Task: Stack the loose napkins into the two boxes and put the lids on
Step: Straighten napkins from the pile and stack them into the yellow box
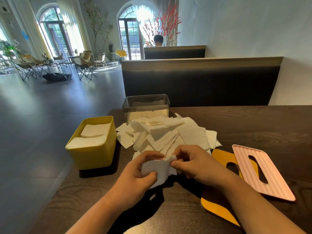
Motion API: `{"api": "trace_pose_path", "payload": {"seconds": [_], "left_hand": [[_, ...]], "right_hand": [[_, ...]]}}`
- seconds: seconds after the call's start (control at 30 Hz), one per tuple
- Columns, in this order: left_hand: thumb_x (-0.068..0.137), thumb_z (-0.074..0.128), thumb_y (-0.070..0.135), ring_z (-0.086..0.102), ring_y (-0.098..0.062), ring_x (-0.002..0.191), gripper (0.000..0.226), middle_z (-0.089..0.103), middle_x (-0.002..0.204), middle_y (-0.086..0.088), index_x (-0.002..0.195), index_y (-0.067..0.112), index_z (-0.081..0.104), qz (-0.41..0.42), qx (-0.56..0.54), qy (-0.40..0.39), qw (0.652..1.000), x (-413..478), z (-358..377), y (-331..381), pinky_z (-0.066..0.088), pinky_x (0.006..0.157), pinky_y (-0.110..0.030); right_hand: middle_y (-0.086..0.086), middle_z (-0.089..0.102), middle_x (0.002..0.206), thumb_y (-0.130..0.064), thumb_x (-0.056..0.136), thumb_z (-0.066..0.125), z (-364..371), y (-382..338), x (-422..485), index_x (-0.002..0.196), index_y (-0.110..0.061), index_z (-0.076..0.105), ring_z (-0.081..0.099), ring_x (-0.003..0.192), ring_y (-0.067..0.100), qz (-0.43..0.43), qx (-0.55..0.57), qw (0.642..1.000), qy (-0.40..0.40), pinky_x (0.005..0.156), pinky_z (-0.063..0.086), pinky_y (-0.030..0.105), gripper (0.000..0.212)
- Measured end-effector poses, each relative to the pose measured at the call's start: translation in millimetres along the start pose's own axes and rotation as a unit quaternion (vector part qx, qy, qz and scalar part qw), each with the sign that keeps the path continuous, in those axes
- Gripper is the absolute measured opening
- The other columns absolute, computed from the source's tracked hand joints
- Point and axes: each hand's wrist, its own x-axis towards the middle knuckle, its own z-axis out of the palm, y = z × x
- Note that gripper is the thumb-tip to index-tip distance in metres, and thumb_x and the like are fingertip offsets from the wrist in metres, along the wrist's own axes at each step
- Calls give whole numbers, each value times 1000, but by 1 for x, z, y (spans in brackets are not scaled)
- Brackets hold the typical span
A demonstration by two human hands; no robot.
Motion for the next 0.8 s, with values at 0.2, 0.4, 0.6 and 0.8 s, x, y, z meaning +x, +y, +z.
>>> {"api": "trace_pose_path", "payload": {"seconds": [0.2, 0.4, 0.6, 0.8], "left_hand": [[91, 78, 2, 71, -16, 112, 41, 71, 117, 13, 116, 34, 72, 40, 1, 87, 995, 0, -2, -4, 60, 87, -28], [89, 81, 14, 68, -10, 112, 44, 69, 119, 20, 119, 43, 67, 22, 105, 77, 991, 0, -3, -7, 57, 95, -31], [92, 78, 13, 69, -10, 110, 46, 68, 118, 20, 119, 47, 65, 16, 121, 63, 991, -1, -4, -6, 59, 96, -34], [93, 72, 3, 73, -16, 106, 46, 73, 114, 11, 114, 44, 71, 25, 102, 63, 993, -3, -3, -3, 59, 87, -33]], "right_hand": [[9, 64, 77, -22, 95, 75, -2, -2, -2, 105, -21, 70, 58, 70, 17, -5, 24, 1000, -9, 68, 52, 33, 11], [-2, 60, 69, -38, 93, 75, 5, 1, -1, 104, -34, 67, 54, 65, 8, 2, -97, 995, -35, 65, 47, 34, 14], [-6, 60, 73, -27, 95, 72, 5, 0, -2, 97, -32, 67, 52, 69, 5, -25, -89, 995, -33, 69, 45, 30, 7], [-3, 58, 74, -25, 90, 79, 5, 1, -3, 107, -31, 65, 55, 71, 12, -36, -15, 998, -41, 70, 49, 32, 22]]}}
